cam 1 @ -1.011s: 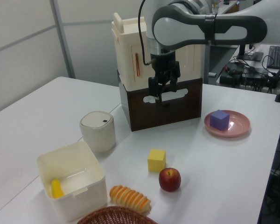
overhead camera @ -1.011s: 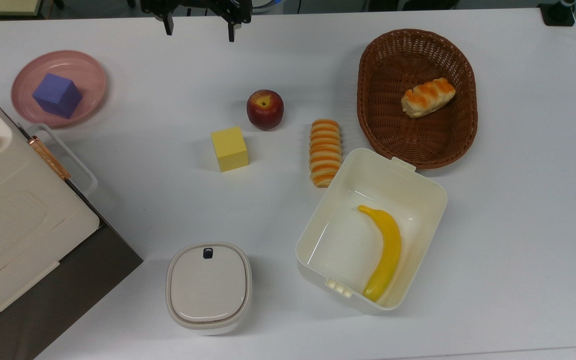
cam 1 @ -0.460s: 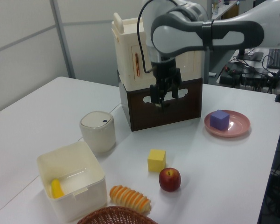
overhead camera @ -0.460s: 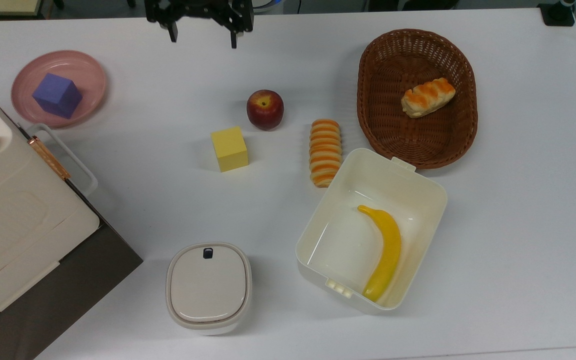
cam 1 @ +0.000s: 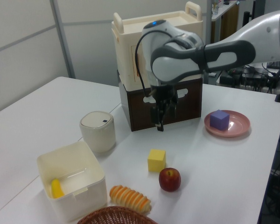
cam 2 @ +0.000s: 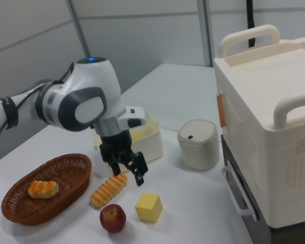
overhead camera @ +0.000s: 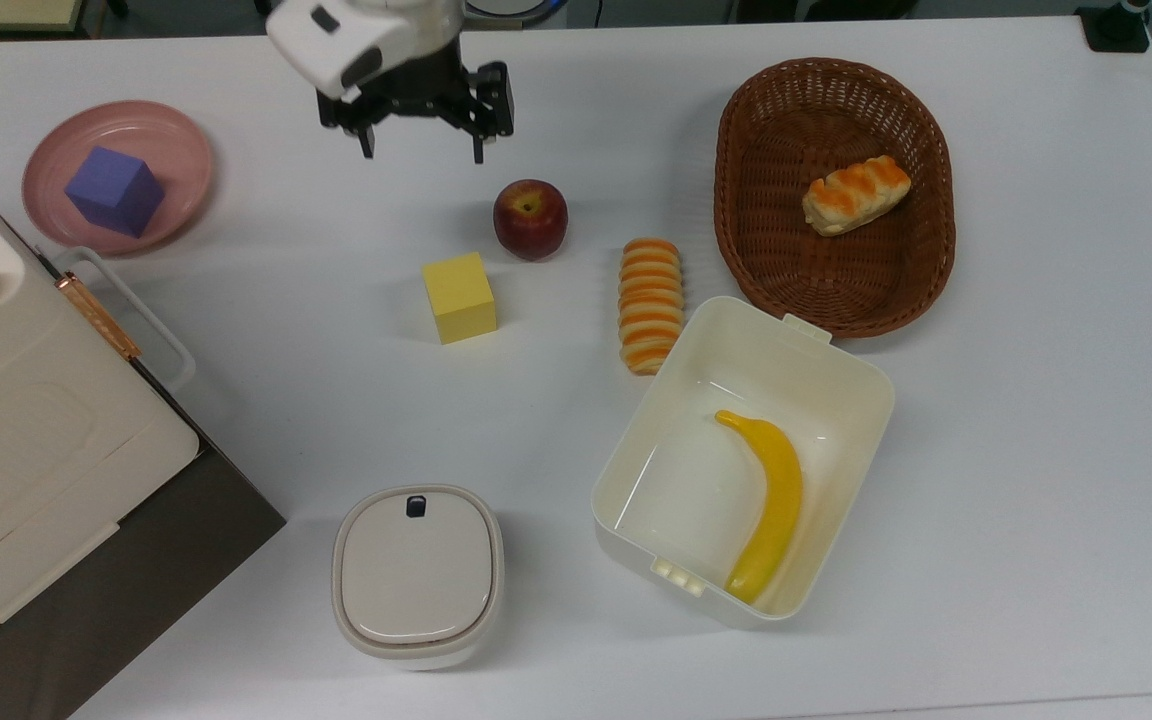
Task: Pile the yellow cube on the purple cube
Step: 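Lower the gripper onto the yellow cube and close on it, then lift the yellow cube and carry it over the purple cube on the plate, then lower the yellow cube onto the purple cube and open the gripper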
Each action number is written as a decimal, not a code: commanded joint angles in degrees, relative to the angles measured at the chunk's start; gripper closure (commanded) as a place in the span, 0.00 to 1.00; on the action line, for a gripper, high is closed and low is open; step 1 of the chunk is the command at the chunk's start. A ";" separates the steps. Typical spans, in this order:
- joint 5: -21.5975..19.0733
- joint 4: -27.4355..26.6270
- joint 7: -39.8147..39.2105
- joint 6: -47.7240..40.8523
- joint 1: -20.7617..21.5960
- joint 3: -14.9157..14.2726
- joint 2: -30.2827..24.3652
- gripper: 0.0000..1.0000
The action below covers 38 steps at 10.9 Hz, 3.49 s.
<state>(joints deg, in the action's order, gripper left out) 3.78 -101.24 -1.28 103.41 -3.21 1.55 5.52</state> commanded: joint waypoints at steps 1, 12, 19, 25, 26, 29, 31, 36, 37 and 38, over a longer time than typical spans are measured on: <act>-0.09 -4.49 -3.54 6.08 0.40 -1.11 1.94 0.00; 2.02 -3.88 -4.52 18.57 0.92 -0.93 15.66 0.45; 2.37 -4.32 -4.96 11.83 -5.65 -1.11 7.77 0.62; 8.26 -4.23 -12.48 6.44 -21.28 -1.28 4.24 0.61; 8.26 -4.14 -16.17 7.06 -24.36 -1.28 4.59 0.61; 8.17 -3.97 -22.78 9.96 -29.74 -1.28 6.08 0.58; 7.65 -3.79 -23.24 13.03 -30.98 -1.28 7.92 0.53; 7.38 -2.03 -23.15 13.39 -30.98 -1.28 9.60 0.00; 7.38 -1.86 -23.15 13.31 -30.98 -1.28 9.51 0.00; 7.47 -1.68 -23.15 12.87 -30.98 -1.37 9.16 0.00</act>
<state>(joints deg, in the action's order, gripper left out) 11.42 -103.21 -23.55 116.27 -34.19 0.14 15.49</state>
